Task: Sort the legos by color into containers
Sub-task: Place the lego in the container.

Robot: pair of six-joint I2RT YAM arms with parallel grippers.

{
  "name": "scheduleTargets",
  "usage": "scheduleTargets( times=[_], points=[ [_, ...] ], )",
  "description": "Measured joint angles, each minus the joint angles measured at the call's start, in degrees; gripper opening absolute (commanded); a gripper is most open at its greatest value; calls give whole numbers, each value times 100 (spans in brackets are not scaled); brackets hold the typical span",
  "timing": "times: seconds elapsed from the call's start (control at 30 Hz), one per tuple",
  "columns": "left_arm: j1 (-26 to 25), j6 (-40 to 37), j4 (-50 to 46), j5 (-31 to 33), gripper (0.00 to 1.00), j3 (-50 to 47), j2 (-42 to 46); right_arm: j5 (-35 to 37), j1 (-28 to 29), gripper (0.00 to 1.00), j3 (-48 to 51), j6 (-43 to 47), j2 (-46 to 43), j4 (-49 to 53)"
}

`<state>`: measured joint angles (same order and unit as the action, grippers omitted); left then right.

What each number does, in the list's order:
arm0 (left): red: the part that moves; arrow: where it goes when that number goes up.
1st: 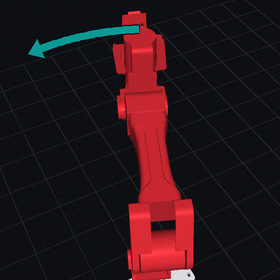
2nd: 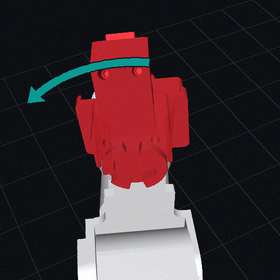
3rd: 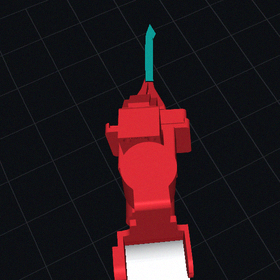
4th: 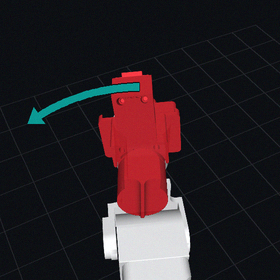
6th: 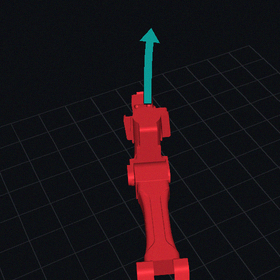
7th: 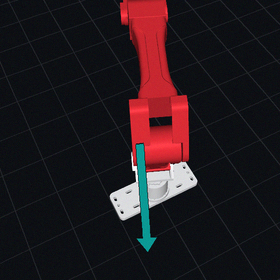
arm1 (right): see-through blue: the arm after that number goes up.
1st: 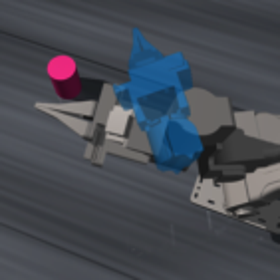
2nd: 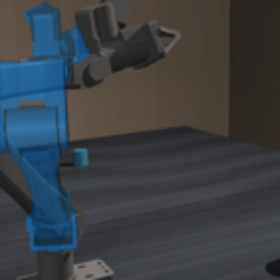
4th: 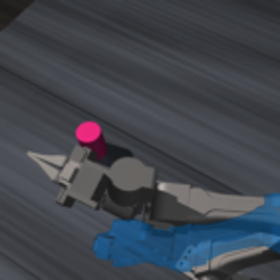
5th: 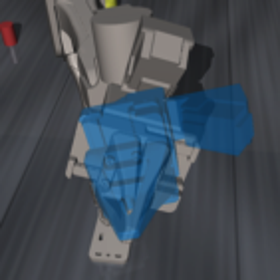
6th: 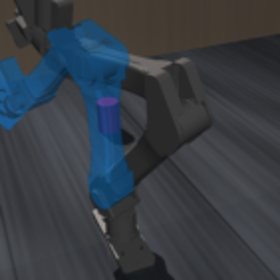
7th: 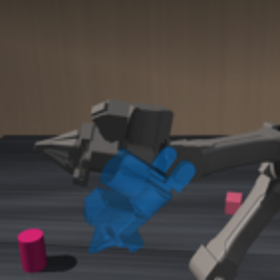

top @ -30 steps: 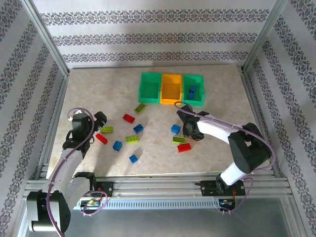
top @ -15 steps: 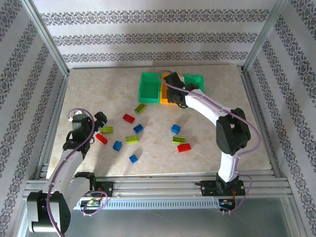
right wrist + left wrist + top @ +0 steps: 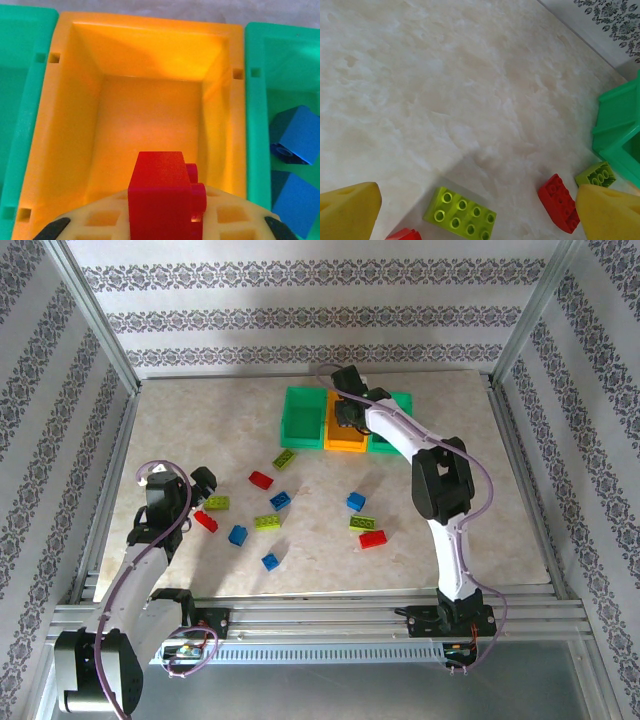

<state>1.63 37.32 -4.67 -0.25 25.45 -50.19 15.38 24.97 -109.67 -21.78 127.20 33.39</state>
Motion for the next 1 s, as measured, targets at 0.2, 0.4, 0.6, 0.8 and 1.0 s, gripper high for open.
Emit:
scheduleTargets(
  times=[0.2,0.4,0.6,0.8,1.0],
  points=[
    [0,2,42,-48,99,-35,0,-2,-2,27,-197,122,271,66],
    [0,2,42,-70,100,-37,0,-4,-2,33,-271,164,428,98],
    [0,0,68,-85,100,-39,0,-70,-2,42,-299,232,531,114],
    [0,0,125,-111,100,-50,0,-118,2,48,-310,254,531,173],
    [0,0,127,-125,100,-50,0,-129,70,52,-310,271,496,240]
  ],
)
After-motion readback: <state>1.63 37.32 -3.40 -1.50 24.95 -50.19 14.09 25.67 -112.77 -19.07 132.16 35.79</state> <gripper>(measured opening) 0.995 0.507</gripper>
